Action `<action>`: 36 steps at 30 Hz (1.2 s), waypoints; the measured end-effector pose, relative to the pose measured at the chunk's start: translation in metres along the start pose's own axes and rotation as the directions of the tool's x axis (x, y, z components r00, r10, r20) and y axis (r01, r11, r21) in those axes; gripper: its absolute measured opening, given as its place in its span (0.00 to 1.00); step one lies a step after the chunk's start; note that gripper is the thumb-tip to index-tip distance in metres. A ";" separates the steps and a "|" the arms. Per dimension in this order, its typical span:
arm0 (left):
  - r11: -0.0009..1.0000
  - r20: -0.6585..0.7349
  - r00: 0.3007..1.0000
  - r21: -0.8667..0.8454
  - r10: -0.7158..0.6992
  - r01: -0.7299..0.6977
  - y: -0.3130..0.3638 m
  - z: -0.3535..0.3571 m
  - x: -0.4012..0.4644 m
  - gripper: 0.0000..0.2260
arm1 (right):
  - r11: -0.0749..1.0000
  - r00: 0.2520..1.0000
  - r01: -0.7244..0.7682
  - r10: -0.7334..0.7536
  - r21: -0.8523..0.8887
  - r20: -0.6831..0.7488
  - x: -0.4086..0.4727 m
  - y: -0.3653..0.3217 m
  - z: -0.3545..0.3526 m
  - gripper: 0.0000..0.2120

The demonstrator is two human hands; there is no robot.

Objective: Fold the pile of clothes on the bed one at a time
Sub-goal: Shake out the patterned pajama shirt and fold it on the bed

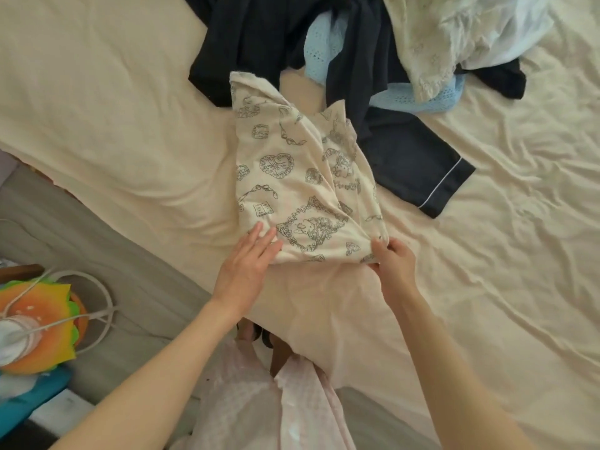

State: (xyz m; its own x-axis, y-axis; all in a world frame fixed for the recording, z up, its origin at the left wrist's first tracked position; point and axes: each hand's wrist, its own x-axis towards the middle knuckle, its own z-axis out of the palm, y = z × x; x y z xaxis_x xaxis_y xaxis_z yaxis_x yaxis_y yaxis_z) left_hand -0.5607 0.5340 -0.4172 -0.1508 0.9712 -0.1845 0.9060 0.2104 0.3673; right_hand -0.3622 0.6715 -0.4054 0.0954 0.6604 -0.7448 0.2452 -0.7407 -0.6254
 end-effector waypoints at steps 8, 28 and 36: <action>0.988 0.134 0.990 0.155 -0.038 0.017 -0.010 0.018 0.003 0.37 | 0.979 0.996 0.009 0.009 -0.206 0.088 0.020 0.014 0.008 0.29; 0.797 0.408 0.898 -0.482 -0.163 0.364 -0.012 -0.070 -0.035 0.22 | 0.769 0.756 -0.634 0.595 0.082 0.274 -0.064 -0.016 -0.039 0.04; 0.368 0.240 0.796 -0.787 -0.556 0.495 -0.053 -0.099 0.073 0.15 | 0.927 0.901 -0.364 0.327 0.088 0.283 -0.021 -0.099 0.022 0.14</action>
State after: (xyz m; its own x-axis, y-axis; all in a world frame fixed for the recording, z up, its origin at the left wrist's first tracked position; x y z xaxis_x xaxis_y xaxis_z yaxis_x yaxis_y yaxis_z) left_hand -0.6589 0.6046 -0.3599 -0.5288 0.6291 -0.5697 -0.0523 0.6459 0.7617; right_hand -0.4097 0.7286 -0.3327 -0.1073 0.3182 -0.9419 0.1076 -0.9381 -0.3292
